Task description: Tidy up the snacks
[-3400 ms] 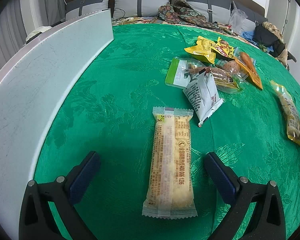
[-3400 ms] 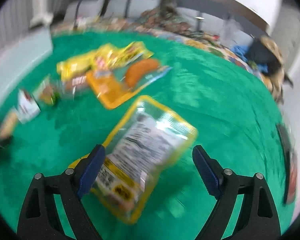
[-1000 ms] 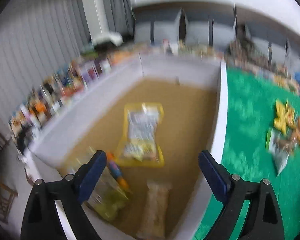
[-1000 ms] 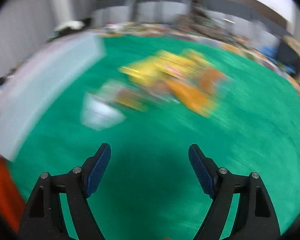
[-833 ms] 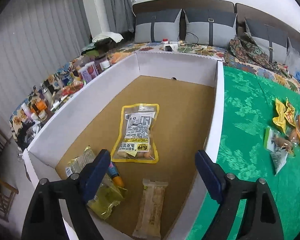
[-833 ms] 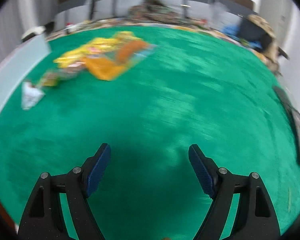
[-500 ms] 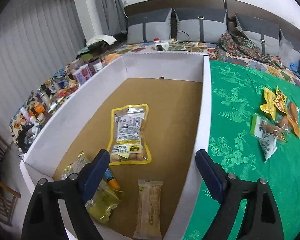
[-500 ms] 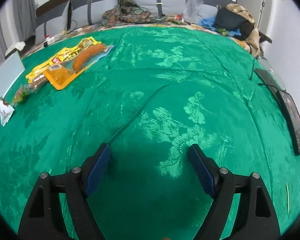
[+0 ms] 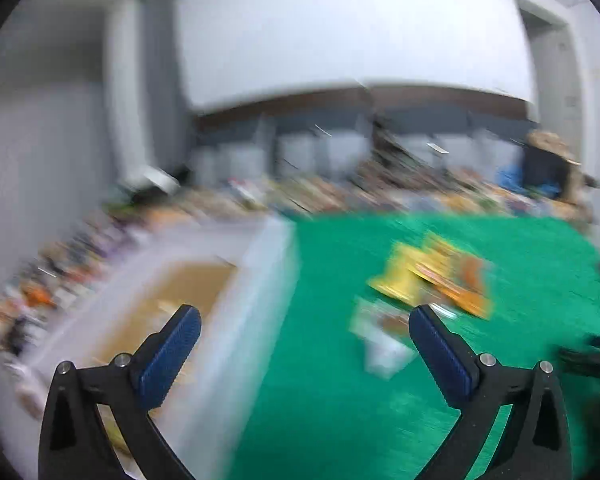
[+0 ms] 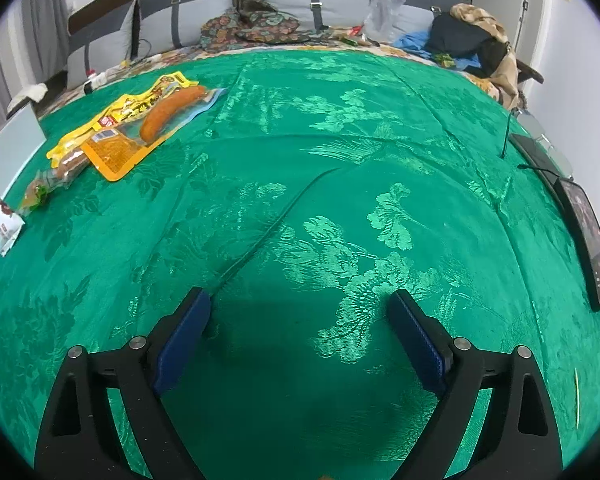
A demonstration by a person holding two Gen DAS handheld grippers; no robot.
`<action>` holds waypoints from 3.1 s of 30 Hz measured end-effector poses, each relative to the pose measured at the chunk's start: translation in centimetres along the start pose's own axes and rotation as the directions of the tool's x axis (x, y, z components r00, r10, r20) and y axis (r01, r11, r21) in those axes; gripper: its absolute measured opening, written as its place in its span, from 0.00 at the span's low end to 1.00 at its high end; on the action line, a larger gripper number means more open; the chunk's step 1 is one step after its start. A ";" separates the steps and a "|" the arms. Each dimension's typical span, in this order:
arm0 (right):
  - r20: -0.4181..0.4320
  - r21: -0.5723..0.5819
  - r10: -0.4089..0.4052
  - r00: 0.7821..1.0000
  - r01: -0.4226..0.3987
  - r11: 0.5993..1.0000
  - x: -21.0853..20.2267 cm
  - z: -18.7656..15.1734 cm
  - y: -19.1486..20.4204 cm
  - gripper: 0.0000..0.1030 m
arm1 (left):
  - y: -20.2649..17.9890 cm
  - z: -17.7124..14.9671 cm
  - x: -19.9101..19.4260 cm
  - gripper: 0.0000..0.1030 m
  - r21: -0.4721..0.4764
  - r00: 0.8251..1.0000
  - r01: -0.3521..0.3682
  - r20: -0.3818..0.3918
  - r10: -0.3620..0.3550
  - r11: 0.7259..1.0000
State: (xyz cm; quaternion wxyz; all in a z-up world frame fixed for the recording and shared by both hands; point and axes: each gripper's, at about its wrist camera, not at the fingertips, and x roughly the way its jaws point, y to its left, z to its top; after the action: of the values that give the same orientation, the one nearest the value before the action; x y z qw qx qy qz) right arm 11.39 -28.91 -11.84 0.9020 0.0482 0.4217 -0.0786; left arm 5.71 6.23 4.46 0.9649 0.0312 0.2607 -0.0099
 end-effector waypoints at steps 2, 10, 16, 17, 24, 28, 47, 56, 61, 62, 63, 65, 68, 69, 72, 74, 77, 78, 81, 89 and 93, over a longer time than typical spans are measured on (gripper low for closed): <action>0.000 0.000 0.000 1.000 0.000 1.000 0.0 0.0 0.0 0.90 | -2.3 -1.7 3.2 1.00 -0.019 0.980 0.130 -0.151 -0.132 0.991; 0.000 0.001 -0.001 1.000 0.001 1.000 0.0 0.0 0.0 0.90 | -6.8 -7.4 14.2 1.00 0.077 0.892 0.197 -0.427 -0.146 0.977; 0.000 0.001 -0.001 1.000 0.001 1.000 0.0 0.0 0.0 0.90 | -6.6 -8.0 15.0 1.00 0.027 0.904 0.177 -0.400 -0.151 0.984; 0.000 0.002 0.000 1.000 0.000 1.000 0.0 0.0 0.0 0.90 | -6.6 -8.1 15.0 1.00 0.025 0.904 0.175 -0.399 -0.151 0.984; 0.000 0.001 -0.001 1.000 0.001 1.000 0.0 0.1 0.0 0.90 | -6.7 -8.2 14.7 1.00 0.024 0.905 0.174 -0.397 -0.150 0.984; 0.000 0.002 -0.001 1.000 0.001 1.000 0.0 0.1 -0.1 0.90 | -6.7 -8.2 14.7 1.00 0.024 0.905 0.174 -0.397 -0.150 0.984; -0.001 0.004 -0.001 1.000 0.001 1.000 0.1 0.1 0.0 0.91 | -6.6 -8.3 14.5 1.00 0.024 0.906 0.174 -0.397 -0.150 0.985; -0.001 0.004 -0.001 1.000 0.001 1.000 0.1 0.1 0.0 0.91 | -6.7 -8.3 14.5 1.00 0.024 0.906 0.173 -0.396 -0.150 0.985; 0.000 0.005 -0.001 1.000 0.001 1.000 0.1 0.1 0.0 0.91 | -6.7 -8.3 14.5 1.00 0.024 0.906 0.173 -0.396 -0.150 0.985; -0.001 0.005 -0.001 1.000 0.001 1.000 0.1 0.1 0.0 0.91 | -6.7 -8.3 14.5 1.00 0.024 0.906 0.173 -0.396 -0.150 0.985; -0.001 0.005 -0.001 1.000 0.001 1.000 0.1 0.1 0.0 0.91 | -6.7 -8.3 14.5 1.00 0.024 0.906 0.173 -0.396 -0.150 0.985; -0.001 0.005 -0.001 1.000 0.001 1.000 0.1 0.1 0.0 0.91 | -6.7 -8.3 14.5 1.00 0.024 0.906 0.173 -0.396 -0.150 0.985; -0.001 0.005 -0.001 1.000 0.001 1.000 0.1 0.1 0.0 0.91 | -6.7 -8.4 14.5 1.00 0.024 0.906 0.173 -0.396 -0.150 0.985; -0.001 0.005 -0.001 1.000 0.001 1.000 0.1 0.2 0.1 0.91 | -6.7 -8.3 14.5 1.00 0.024 0.906 0.173 -0.396 -0.150 0.985; -0.001 0.005 -0.001 1.000 0.001 1.000 0.1 0.1 0.0 0.91 | -6.7 -8.3 14.5 1.00 0.024 0.906 0.173 -0.396 -0.150 0.985; -0.001 0.005 -0.001 1.000 0.001 1.000 0.1 0.1 0.0 0.91 | -6.7 -8.4 14.5 1.00 0.024 0.906 0.173 -0.396 -0.150 0.985; -0.001 0.005 -0.001 1.000 0.001 1.000 0.1 0.2 0.0 0.91 | -6.7 -8.4 14.5 1.00 0.024 0.906 0.173 -0.396 -0.149 0.985; -0.001 0.005 -0.001 1.000 0.001 1.000 0.1 0.2 0.1 0.91 | -6.7 -8.4 14.5 1.00 0.024 0.906 0.173 -0.396 -0.149 0.985; -0.001 0.006 -0.002 1.000 0.002 1.000 0.1 0.2 0.0 0.91 | -6.7 -8.4 14.4 1.00 0.024 0.906 0.173 -0.396 -0.149 0.985; -0.001 0.007 -0.001 1.000 0.001 1.000 0.1 0.2 0.0 0.91 | -6.7 -8.4 14.4 1.00 0.024 0.906 0.173 -0.396 -0.149 0.985; -0.001 0.007 -0.002 1.000 0.002 1.000 0.2 0.2 0.1 0.91 | -6.7 -8.4 14.4 1.00 0.024 0.906 0.172 -0.395 -0.149 0.985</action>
State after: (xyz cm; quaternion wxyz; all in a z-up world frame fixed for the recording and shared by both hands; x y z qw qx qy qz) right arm 11.65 -28.85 -11.83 0.9017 0.0509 0.4218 -0.0807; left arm 13.69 0.08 -10.41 0.8877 0.0391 0.4498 -0.0905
